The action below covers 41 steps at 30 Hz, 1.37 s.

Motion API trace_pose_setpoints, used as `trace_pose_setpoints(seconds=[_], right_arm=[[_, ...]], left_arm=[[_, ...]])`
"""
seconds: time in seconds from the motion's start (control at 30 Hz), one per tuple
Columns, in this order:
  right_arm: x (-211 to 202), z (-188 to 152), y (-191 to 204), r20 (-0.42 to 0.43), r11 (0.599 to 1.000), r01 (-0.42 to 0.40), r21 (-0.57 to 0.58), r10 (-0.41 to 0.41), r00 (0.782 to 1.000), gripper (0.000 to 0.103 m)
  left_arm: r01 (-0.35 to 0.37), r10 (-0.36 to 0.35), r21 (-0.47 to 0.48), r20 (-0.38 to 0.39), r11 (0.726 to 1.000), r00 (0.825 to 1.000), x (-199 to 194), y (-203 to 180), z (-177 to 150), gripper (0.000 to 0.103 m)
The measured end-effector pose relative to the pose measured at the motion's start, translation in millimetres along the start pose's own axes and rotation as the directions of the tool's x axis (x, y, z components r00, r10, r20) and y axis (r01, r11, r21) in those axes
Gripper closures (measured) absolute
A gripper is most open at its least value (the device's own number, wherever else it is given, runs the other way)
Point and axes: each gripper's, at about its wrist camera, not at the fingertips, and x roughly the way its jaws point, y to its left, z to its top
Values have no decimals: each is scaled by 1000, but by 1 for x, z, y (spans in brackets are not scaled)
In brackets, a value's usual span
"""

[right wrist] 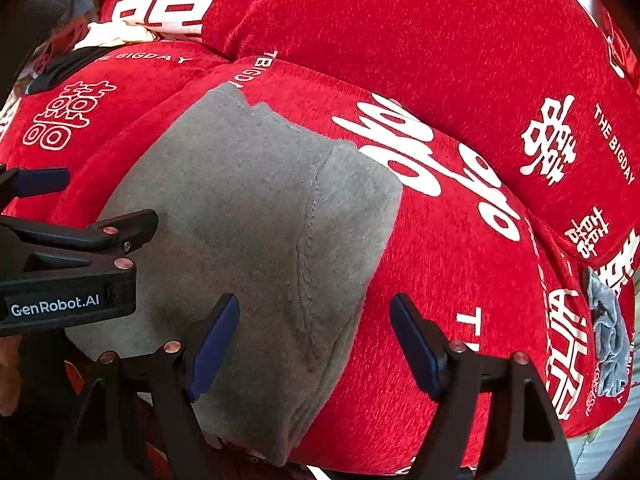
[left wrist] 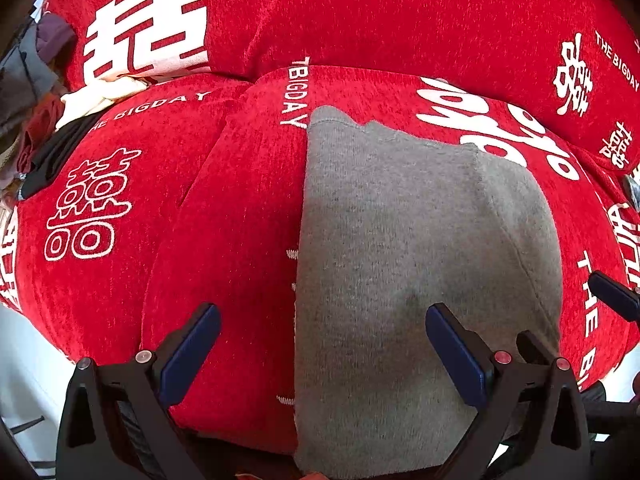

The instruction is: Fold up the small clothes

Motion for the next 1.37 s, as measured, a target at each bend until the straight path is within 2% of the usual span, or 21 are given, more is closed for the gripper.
trace_pose_setpoints(seconds=[0.37, 1.03, 1.23, 1.37], right_arm=[[-1, 6, 5, 8, 999, 40, -22, -40, 999, 23], [-2, 16, 21, 6, 997, 51, -55, -51, 999, 23], [-3, 15, 20, 12, 997, 46, -57, -46, 999, 23], [-3, 13, 19, 17, 998, 42, -50, -42, 999, 23]], left_arm=[[20, -20, -10, -4, 1000, 1000, 3, 3, 3, 0], [49, -49, -24, -3, 999, 999, 4, 11, 6, 0], [28, -27, -22, 44, 999, 999, -3, 12, 3, 0], [27, -27, -14, 31, 1000, 999, -4, 12, 3, 0]])
